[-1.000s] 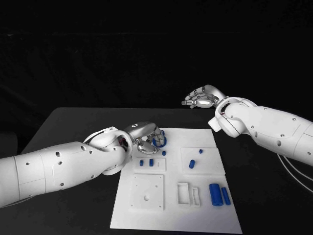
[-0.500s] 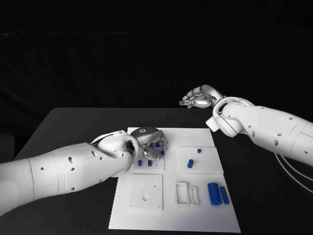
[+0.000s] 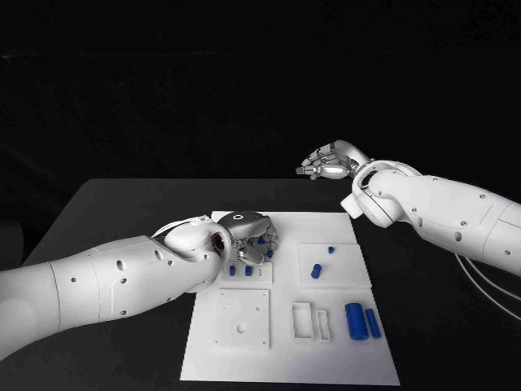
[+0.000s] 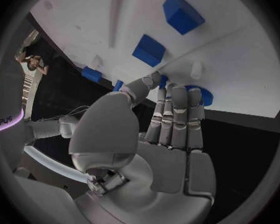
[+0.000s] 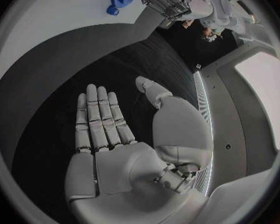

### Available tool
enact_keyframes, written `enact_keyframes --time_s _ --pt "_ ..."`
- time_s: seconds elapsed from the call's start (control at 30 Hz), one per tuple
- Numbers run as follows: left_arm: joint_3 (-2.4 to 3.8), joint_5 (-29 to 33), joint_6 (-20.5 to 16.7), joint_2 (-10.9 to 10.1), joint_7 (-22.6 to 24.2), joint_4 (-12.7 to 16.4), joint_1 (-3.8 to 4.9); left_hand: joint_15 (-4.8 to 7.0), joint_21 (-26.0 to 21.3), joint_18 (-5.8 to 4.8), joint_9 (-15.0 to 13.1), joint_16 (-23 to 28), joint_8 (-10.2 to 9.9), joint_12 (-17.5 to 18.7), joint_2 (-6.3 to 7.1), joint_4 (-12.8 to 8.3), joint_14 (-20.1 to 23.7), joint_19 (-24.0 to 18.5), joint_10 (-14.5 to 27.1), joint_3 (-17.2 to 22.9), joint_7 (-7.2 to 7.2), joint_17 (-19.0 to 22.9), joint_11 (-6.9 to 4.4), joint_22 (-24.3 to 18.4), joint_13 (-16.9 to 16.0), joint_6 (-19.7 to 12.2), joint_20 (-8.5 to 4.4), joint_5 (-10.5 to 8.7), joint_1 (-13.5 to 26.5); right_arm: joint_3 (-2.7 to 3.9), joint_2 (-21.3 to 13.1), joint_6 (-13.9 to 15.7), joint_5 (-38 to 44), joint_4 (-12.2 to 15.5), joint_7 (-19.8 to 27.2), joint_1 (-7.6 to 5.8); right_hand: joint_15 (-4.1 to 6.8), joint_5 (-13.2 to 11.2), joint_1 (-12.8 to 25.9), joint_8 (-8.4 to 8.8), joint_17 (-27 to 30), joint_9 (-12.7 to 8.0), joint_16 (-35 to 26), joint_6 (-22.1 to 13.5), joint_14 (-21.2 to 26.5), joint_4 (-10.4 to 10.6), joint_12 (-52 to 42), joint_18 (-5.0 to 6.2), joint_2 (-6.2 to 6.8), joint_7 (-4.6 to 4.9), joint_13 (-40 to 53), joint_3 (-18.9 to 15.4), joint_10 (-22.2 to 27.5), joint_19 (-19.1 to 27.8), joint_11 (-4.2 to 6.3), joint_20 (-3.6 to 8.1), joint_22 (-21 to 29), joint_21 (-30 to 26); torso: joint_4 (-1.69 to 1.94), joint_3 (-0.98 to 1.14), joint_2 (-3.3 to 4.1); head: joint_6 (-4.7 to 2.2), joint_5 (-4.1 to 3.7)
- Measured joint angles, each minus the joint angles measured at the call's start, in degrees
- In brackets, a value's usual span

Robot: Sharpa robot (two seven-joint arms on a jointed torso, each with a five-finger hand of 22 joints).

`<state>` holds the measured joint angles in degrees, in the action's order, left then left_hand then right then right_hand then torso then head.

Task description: Assemble the parts on the task board

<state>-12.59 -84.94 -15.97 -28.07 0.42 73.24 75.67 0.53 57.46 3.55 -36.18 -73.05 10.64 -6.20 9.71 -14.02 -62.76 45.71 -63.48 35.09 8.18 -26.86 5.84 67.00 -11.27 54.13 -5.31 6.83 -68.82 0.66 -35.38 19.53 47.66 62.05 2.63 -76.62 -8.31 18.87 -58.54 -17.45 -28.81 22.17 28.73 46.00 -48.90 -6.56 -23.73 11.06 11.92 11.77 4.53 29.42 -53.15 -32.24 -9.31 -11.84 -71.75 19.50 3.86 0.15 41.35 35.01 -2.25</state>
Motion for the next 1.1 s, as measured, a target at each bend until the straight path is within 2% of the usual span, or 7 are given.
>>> enact_keyframes --time_s 0.17,0.43,0.8,1.07,1.1 --pt "0.08 -0.1 0.6 0.2 -0.2 -0.3 0.05 0.18 0.2 0.01 0.3 -0.6 0.0 0.0 -1.06 0.3 -0.2 0.2 -0.8 0.0 0.0 -0.3 -0.01 0.2 0.4 0.0 -0.02 0.22 0.0 0.0 0.0 0.0 0.0 0.0 0.0 0.0 0.0 0.0 0.0 0.0 0.1 0.0 0.0 0.0 0.0 0.0 0.0 0.01 0.0 0.0 -0.1 0.0 0.0 0.0 0.0 0.0 0.0 0.0 0.0 -0.01 -0.02 0.02 -0.02" --pt "0.17 -0.2 1.1 0.6 -0.4 -0.8 0.12 0.18 0.4 0.05 0.7 -1.3 0.0 0.0 -1.35 0.3 -0.2 0.7 -2.0 0.0 0.0 -0.7 -0.14 0.5 0.6 0.0 -0.11 0.22 0.3 0.0 -0.1 0.0 0.0 0.2 0.0 0.0 0.0 0.0 0.0 0.0 0.0 0.0 0.0 0.0 0.0 0.0 0.0 0.0 0.0 0.0 -0.1 0.0 0.0 0.0 0.0 0.0 0.0 0.0 0.0 -0.05 -0.03 0.05 -0.07" --pt "0.26 -0.2 1.5 0.9 -0.6 -0.9 0.15 0.8 1.1 0.11 1.2 -2.6 0.0 0.1 -1.82 0.5 -0.8 1.2 -4.1 -0.1 -0.18 -1.2 -0.86 1.1 0.8 0.2 -0.24 0.22 0.3 0.0 0.0 0.0 0.0 0.3 0.0 0.0 0.0 0.0 0.0 0.0 0.0 -0.1 0.0 0.0 0.0 0.0 0.0 0.0 0.0 0.0 -0.1 0.0 0.0 0.0 0.0 0.0 -0.1 -0.2 0.0 -0.07 -0.01 0.18 -0.15" --pt "0.33 -0.7 2.0 0.9 -0.9 -0.8 0.21 1.54 1.6 0.56 1.4 -3.9 0.8 -1.1 -2.48 0.5 -1.6 1.9 -6.7 -0.1 -0.81 -1.6 -1.45 1.5 0.5 1.8 -0.53 0.21 0.4 0.0 0.0 -0.1 0.0 0.2 0.0 0.0 0.0 0.2 0.0 0.0 0.0 0.0 0.0 0.0 0.0 0.0 0.0 0.0 0.0 0.0 -0.1 0.0 0.0 0.0 0.0 0.0 0.0 -0.2 0.03 -0.05 -0.01 0.3 -0.2" --pt "0.33 -0.8 2.1 0.9 -1.0 -0.8 0.21 1.62 1.6 0.89 1.4 -3.9 0.8 -1.1 -2.64 0.5 -1.6 1.9 -6.9 -0.1 -0.83 -1.6 -1.58 1.5 0.5 1.9 -0.53 0.21 0.2 0.0 0.0 -0.1 0.0 0.2 0.0 0.0 0.0 0.2 0.0 0.0 0.0 0.0 0.0 0.0 0.0 0.0 0.0 0.01 0.0 -0.01 -0.1 0.0 0.0 0.0 0.0 0.0 0.0 -0.2 0.03 -0.05 -0.01 0.31 -0.21"
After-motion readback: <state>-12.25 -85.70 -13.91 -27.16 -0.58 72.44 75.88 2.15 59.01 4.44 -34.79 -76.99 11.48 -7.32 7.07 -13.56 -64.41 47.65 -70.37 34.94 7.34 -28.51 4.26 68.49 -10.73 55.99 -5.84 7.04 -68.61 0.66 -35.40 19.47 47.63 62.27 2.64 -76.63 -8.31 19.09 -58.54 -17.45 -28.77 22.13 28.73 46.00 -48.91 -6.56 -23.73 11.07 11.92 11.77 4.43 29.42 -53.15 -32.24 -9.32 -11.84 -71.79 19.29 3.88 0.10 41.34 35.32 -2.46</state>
